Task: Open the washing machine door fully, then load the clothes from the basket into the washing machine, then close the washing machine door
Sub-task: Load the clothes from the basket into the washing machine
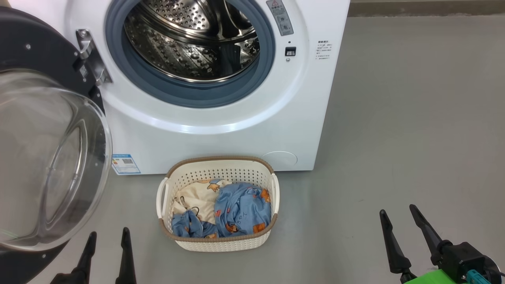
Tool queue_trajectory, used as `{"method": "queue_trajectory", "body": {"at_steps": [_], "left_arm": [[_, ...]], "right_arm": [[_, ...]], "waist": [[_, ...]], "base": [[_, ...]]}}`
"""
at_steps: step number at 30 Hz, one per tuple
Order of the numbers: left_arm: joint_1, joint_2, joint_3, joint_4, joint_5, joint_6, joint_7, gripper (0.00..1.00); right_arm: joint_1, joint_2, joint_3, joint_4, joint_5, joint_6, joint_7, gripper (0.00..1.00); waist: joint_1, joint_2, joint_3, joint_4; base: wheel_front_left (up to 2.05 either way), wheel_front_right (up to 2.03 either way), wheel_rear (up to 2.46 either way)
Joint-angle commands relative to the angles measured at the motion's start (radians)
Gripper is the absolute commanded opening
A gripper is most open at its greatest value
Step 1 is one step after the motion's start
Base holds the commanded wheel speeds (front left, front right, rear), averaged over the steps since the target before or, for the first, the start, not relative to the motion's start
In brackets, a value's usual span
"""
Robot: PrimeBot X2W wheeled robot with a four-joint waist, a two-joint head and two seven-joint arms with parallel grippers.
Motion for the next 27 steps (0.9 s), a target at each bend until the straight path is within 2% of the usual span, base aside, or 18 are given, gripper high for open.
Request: {"method": "queue_trajectory", "body": {"at_steps": [1,27], "left_arm": [[-0.037,0.006,0.032,-0.019,0.000,-0.003,-0.006,1.00],[-0.053,0.003,0.032,-0.011,-0.012,-0.003,-0.006,1.00]], "right_arm": [[-0.019,-0.003,0.024,-0.021,-0.007,0.002,-0.012,1.00],[-0.033,-0.002,0.023,-0.017,-0.009,0.002,-0.012,1.00]], "waist": [[0.0000,0.0000,0.001,0.000],[0.0000,0.0000,0.019,0.002]], "base": [[0.00,0.00,0.00],[0.00,0.00,0.00]]}}
